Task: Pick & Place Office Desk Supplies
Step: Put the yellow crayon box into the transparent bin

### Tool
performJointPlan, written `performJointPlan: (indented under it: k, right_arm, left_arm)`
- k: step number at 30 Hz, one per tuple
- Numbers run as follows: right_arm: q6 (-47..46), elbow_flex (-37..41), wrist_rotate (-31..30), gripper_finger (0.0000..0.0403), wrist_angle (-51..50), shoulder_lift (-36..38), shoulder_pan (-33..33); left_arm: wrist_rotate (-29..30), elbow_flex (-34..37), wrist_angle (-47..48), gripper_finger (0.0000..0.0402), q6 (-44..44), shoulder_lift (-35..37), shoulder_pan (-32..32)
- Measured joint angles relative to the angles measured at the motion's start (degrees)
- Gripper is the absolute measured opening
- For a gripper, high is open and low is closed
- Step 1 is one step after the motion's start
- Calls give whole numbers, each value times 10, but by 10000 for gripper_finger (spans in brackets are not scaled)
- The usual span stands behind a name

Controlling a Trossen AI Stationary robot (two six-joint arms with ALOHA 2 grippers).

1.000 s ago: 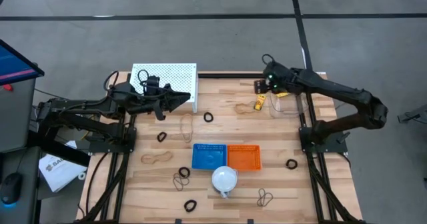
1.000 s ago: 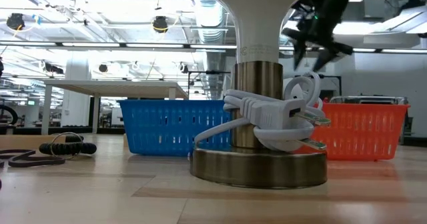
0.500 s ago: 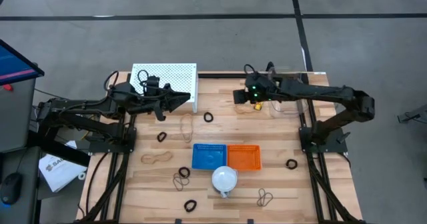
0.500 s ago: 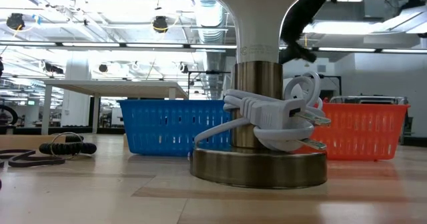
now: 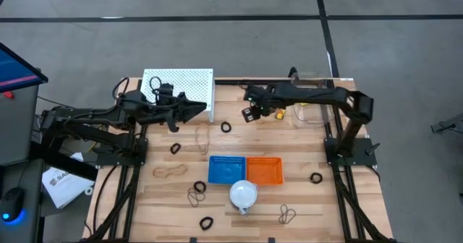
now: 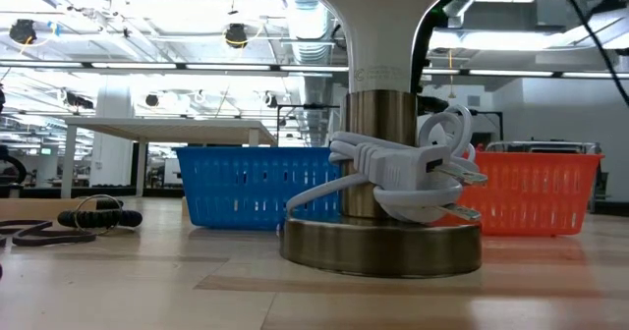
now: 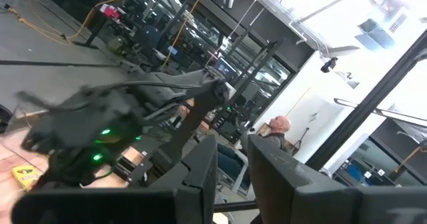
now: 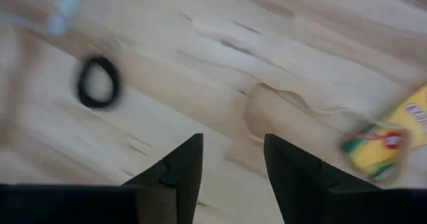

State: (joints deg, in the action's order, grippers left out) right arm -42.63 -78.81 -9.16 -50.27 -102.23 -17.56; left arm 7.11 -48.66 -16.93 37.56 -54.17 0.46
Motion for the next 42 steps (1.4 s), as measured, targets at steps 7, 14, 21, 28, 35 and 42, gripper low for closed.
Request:
performJointPlan:
  k: [7, 14, 21, 28, 35, 42]
  right_arm:
    - [162, -46, -34, 155, -127, -54, -12]
    - [393, -60, -49, 155, -189, -70, -28]
    - [551, -60, -206, 155, -203, -68, -28]
    - [593, -60, -243, 155, -217, -80, -58]
    - [560, -60, -254, 155, -279, -124, -105]
    - [552, -63, -256, 155, -270, -141, -113]
  left_arm:
    - [0, 0, -1, 76, 0, 0, -8]
    - [4, 0, -2, 76, -9, 0, -8]
    - [13, 0, -3, 76, -13, 0, -8]
    - [21, 0, -13, 76, -13, 0, -8]
    - [24, 0, -30, 76, -14, 0, -7]
    - [24, 0, -36, 76, -13, 0, -7]
